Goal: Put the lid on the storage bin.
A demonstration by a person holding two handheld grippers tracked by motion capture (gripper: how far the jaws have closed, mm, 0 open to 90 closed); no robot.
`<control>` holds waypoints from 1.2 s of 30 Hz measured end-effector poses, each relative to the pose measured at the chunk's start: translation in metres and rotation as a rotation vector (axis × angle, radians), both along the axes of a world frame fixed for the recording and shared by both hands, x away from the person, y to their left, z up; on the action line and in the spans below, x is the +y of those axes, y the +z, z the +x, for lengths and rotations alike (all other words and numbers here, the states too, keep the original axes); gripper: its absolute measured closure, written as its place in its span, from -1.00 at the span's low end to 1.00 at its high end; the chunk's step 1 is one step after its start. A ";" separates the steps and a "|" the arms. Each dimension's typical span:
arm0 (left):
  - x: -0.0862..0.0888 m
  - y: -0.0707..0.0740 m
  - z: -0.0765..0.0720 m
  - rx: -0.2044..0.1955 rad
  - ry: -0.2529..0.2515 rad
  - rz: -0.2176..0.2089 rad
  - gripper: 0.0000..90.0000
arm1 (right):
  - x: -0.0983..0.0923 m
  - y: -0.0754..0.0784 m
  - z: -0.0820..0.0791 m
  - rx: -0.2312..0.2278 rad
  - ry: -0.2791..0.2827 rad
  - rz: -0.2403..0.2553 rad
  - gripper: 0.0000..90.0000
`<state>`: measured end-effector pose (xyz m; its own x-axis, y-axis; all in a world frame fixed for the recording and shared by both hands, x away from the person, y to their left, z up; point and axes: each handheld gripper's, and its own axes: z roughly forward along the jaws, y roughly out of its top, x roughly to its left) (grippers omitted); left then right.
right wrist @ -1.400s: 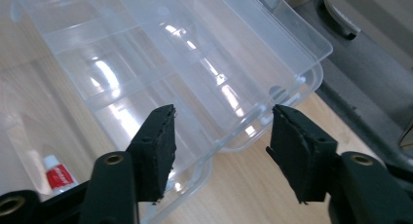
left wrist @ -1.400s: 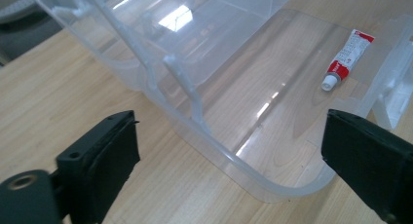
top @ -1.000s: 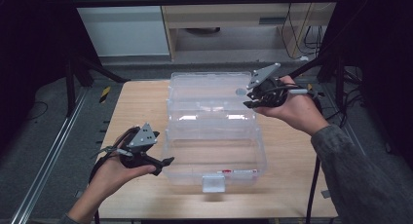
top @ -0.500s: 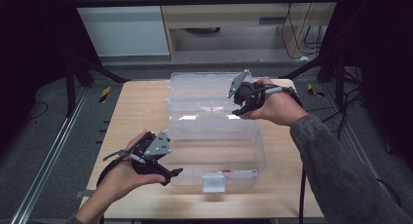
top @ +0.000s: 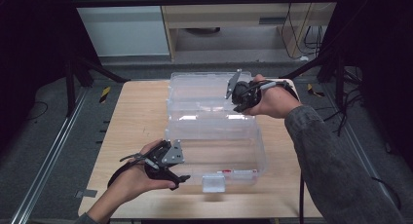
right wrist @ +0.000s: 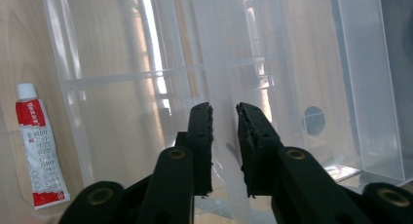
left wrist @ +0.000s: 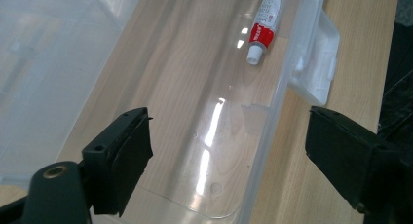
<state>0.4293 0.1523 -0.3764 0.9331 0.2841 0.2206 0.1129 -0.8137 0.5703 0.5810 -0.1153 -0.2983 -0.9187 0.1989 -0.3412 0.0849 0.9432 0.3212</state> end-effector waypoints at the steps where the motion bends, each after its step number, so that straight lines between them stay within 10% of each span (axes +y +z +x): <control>1: 0.000 -0.002 -0.001 -0.001 -0.006 0.008 -0.59 | 0.000 0.000 0.001 0.001 -0.007 0.000 0.75; 10: 0.002 -0.009 -0.008 0.050 -0.017 0.035 -0.51 | 0.001 -0.002 0.002 -0.003 -0.001 -0.021 0.70; 23: 0.000 -0.020 -0.005 0.062 -0.034 0.043 0.34 | 0.000 -0.005 0.006 0.012 0.007 -0.044 0.81; 36: -0.002 -0.032 0.014 0.107 -0.017 0.043 0.68 | 0.000 -0.004 0.019 0.009 -0.017 -0.054 0.79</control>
